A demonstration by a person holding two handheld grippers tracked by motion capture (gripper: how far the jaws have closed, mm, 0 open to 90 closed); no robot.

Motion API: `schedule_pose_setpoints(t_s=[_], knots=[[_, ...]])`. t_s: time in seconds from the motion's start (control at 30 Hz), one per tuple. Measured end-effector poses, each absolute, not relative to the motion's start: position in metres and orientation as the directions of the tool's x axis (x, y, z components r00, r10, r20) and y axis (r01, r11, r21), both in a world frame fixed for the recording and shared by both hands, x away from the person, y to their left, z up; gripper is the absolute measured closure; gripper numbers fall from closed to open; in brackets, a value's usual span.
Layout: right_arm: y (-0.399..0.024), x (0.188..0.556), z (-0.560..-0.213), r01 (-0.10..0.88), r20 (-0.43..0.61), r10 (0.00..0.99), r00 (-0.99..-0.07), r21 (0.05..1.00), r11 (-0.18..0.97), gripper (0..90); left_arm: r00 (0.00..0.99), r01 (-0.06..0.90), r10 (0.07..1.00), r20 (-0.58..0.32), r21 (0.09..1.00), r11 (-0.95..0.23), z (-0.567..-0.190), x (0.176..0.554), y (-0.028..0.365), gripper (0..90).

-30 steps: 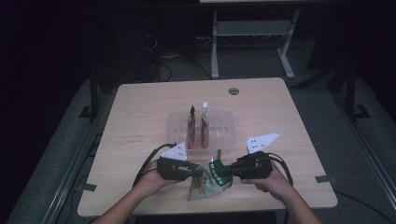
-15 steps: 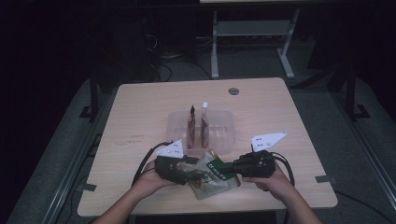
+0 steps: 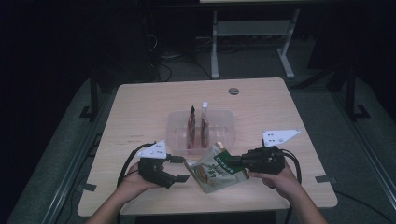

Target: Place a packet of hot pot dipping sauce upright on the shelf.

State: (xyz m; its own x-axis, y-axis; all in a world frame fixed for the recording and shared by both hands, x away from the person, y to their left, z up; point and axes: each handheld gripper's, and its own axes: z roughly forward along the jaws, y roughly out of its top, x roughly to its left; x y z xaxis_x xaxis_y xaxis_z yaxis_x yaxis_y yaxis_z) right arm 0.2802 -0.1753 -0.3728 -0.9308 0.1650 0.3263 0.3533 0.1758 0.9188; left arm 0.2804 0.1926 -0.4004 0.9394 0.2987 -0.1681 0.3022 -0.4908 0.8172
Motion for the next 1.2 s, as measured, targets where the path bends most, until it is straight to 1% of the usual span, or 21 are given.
schedule_pose_setpoints(t_s=[0.23, 0.63, 0.77, 0.9, 1.2], knots=[[-0.192, 0.281, -0.36, 0.329, 0.299, 0.206, -0.932, 0.935, 0.129, 90.0, 0.928, 0.315, 0.336, -0.163, 0.824, -0.471, -0.399, 0.283, 0.208, 29.9], [-0.228, 0.284, -0.352, 0.331, 0.289, 0.316, -0.904, 0.939, 0.088, 90.0, 0.916, 0.334, 0.365, -0.166, 0.821, -0.464, -0.402, 0.289, 0.215, 29.9], [-0.238, 0.288, -0.343, 0.326, 0.283, 0.347, -0.894, 0.943, 0.069, 90.0, 0.915, 0.333, 0.372, -0.158, 0.816, -0.472, -0.402, 0.291, 0.216, 29.9], [-0.242, 0.294, -0.333, 0.312, 0.269, 0.373, -0.888, 0.948, 0.061, 90.0, 0.914, 0.324, 0.382, -0.136, 0.813, -0.485, -0.403, 0.29, 0.216, 28.8], [-0.244, 0.316, -0.32, 0.291, 0.24, 0.441, -0.865, 0.955, 0.05, 90.0, 0.914, 0.319, 0.387, -0.12, 0.803, -0.504, -0.405, 0.292, 0.219, 26.2]])
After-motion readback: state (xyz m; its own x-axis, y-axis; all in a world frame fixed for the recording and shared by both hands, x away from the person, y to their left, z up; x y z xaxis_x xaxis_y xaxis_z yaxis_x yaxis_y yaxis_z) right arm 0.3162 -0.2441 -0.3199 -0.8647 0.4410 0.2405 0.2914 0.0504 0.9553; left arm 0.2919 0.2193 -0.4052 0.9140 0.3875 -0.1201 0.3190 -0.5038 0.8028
